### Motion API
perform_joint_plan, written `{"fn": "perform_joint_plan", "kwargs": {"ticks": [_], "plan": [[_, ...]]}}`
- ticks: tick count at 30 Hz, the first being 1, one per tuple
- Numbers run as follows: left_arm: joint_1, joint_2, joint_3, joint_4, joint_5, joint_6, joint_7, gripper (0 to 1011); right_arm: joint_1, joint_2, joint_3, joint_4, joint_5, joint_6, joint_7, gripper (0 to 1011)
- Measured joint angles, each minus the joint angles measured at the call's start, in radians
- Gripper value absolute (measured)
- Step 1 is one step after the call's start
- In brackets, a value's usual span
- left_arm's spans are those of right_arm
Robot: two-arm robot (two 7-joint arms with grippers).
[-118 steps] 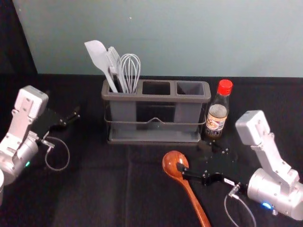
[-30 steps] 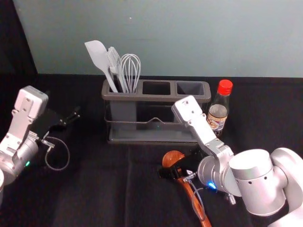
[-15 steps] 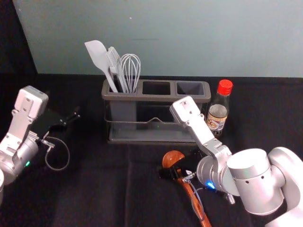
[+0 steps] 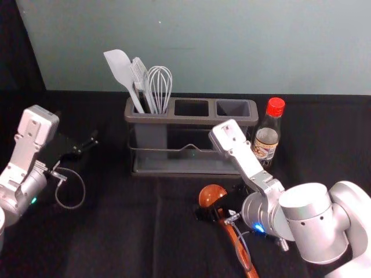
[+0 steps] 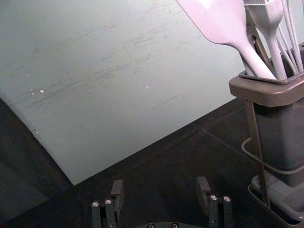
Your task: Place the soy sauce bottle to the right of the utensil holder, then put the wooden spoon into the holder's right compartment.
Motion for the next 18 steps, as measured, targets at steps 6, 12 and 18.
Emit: {"fn": "perform_joint_plan", "kwargs": {"ticks": [6, 12, 18], "plan": [[0.000, 0.000, 0.000, 0.000, 0.000, 0.000, 0.000, 1005, -0.002, -0.005, 0.005, 0.004, -0.011, -0.007, 0.010, 1003], [0.000, 0.000, 0.000, 0.000, 0.000, 0.000, 0.000, 1005, -0.004, -0.010, 0.011, 0.007, -0.019, -0.012, 0.018, 927], [0.000, 0.000, 0.000, 0.000, 0.000, 0.000, 0.000, 1005, -0.010, -0.018, 0.020, 0.008, -0.029, -0.013, 0.026, 837]]}}
